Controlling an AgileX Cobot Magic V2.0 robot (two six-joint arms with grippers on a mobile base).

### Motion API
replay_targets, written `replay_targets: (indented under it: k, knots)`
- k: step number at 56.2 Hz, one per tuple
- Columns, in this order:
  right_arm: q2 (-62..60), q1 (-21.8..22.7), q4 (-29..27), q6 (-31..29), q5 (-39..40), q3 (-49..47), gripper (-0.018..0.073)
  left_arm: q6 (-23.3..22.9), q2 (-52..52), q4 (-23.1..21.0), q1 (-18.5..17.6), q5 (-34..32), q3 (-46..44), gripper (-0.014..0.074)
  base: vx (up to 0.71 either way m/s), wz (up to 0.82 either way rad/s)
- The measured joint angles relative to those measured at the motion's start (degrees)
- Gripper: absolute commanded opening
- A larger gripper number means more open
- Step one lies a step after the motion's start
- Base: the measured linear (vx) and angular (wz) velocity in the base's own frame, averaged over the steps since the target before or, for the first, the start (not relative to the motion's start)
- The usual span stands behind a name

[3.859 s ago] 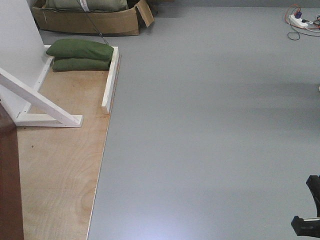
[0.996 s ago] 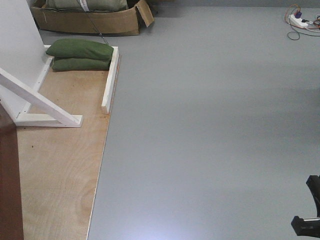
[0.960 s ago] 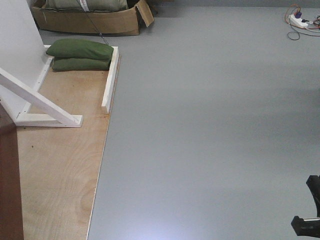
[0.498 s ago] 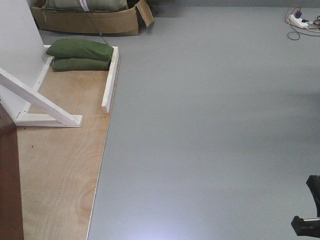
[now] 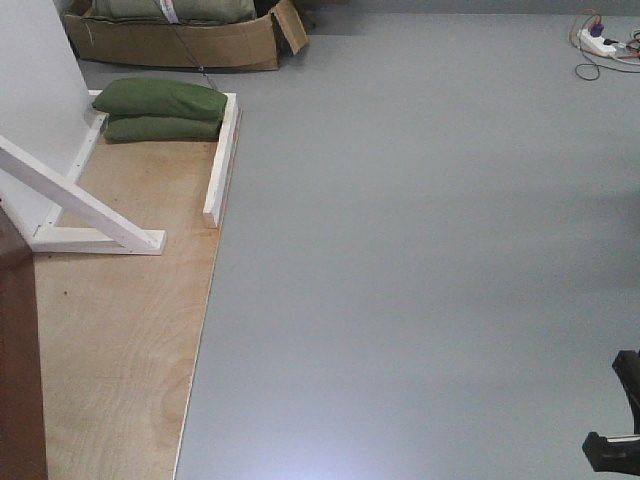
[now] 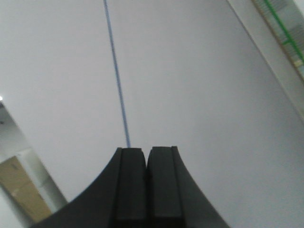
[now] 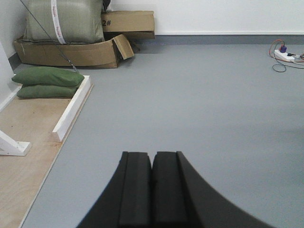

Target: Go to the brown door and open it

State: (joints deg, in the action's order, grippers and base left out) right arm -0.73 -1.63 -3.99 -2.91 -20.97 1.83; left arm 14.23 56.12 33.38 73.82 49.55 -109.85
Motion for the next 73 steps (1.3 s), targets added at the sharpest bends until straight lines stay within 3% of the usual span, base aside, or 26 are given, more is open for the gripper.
replay_targets:
  k: [3, 7, 19, 29, 34, 39, 49, 55, 64, 68, 73]
  knots:
    - [0.00, 0.00, 0.00, 0.00, 0.00, 0.00, 0.0000, 0.00, 0.55, -2.91, 0.00, 1.16, 0.00, -0.0006, 0.00, 0.00]
    - [0.00, 0.00, 0.00, 0.00, 0.00, 0.00, 0.0000, 0.00, 1.57, -3.54, 0.00, 1.49, 0.00, -0.0006, 0.00, 0.00]
    - [0.00, 0.00, 0.00, 0.00, 0.00, 0.00, 0.0000, 0.00, 5.20, 6.23, 0.00, -1.15, 0.00, -0.0006, 0.00, 0.00]
    - [0.00, 0.00, 0.00, 0.00, 0.00, 0.00, 0.0000, 0.00, 8.50, 6.50, 0.00, -9.19, 0.05, -0.0006, 0.00, 0.00]
    - [0.00, 0.00, 0.00, 0.00, 0.00, 0.00, 0.0000, 0.00, 10.16, 2.74, 0.00, -14.39, 0.05, -0.0006, 0.00, 0.00]
    - [0.00, 0.00, 0.00, 0.00, 0.00, 0.00, 0.0000, 0.00, 11.72, -3.74, 0.00, -18.42, 0.05, -0.0006, 0.00, 0.00]
    - [0.00, 0.00, 0.00, 0.00, 0.00, 0.00, 0.0000, 0.00, 14.74, -14.87, 2.02, -20.63, 0.11, -0.0006, 0.00, 0.00]
    - [0.00, 0.00, 0.00, 0.00, 0.00, 0.00, 0.0000, 0.00, 16.44, -18.08, 4.10, -23.12, 0.10, -0.0006, 0.00, 0.00]
    - [0.00, 0.00, 0.00, 0.00, 0.00, 0.00, 0.0000, 0.00, 19.24, -22.76, 6.67, -32.80, 0.10, -0.0006, 0.00, 0.00]
    - [0.00, 0.00, 0.00, 0.00, 0.00, 0.00, 0.0000, 0.00, 20.03, -27.33, 6.87, -36.23, 0.10, -0.0006, 0.00, 0.00]
    - [0.00, 0.00, 0.00, 0.00, 0.00, 0.00, 0.0000, 0.00, 20.52, -37.16, 6.87, -38.68, 0.10, -0.0006, 0.00, 0.00]
